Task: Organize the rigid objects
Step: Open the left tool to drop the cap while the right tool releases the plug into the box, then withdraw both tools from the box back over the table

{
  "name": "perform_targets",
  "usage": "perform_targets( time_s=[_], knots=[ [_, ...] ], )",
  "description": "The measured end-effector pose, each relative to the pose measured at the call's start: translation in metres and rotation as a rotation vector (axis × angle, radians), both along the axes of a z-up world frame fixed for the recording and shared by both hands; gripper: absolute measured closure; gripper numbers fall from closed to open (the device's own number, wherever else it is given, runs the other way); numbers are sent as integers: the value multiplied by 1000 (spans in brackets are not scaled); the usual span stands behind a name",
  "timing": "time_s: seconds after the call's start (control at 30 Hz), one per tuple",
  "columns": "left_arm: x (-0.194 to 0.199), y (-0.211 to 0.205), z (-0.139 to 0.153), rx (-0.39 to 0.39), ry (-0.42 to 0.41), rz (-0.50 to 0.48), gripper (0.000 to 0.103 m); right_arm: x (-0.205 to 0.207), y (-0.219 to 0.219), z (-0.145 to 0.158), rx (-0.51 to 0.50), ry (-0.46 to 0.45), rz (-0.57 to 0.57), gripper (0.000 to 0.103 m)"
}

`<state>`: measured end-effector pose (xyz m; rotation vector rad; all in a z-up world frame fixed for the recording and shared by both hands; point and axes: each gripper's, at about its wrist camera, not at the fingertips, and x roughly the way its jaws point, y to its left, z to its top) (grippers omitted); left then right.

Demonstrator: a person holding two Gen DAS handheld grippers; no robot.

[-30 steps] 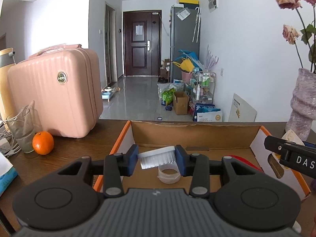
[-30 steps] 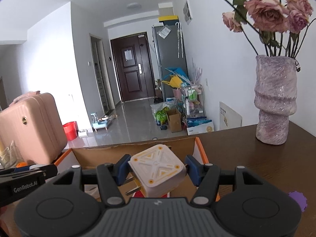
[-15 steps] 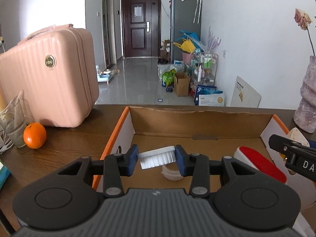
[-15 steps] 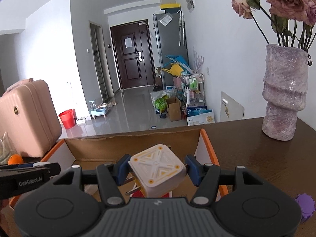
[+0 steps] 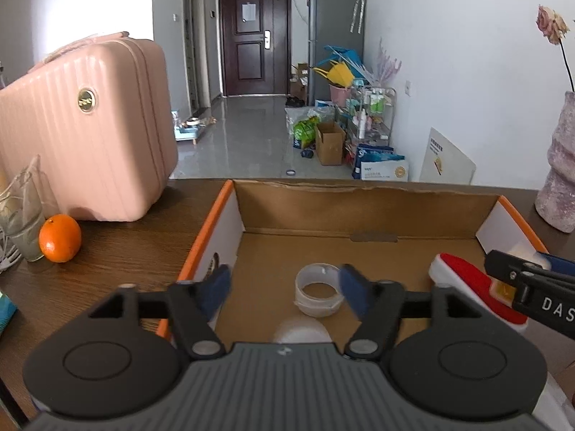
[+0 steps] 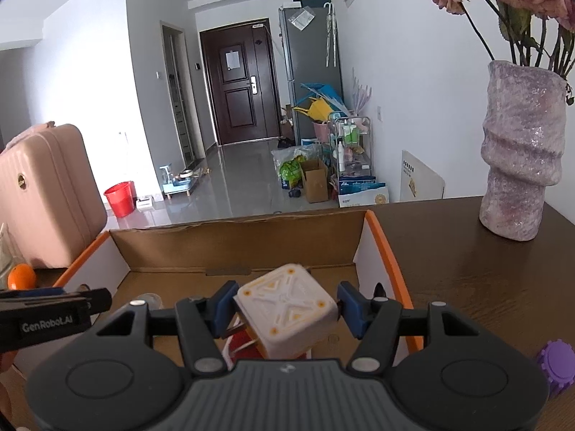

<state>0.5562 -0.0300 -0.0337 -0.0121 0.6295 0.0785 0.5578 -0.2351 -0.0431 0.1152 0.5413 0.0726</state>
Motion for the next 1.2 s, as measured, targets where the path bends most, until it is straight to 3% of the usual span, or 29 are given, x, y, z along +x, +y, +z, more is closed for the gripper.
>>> perform_targets(
  time_s=[0.03,0.13,0.27,0.7,1.2],
  knots=[
    [-1,1,1,-1,-6,8,14,-1,-1,1,7,-3,0,35],
    [-3,5,3,-10,-28,35,2,-2,-4,3,19,-17,-7,18],
    [-3,8,5,-17,-35,51,0,-4,-7,5,27,-32,-26,0],
    [-7,8,6,-17,-43,54,0,-12,-5,10,24,-52,-29,0],
    [-60,6,24,2,-161,28,0,-65,-6,31,-6,-157,-18,0]
  ],
)
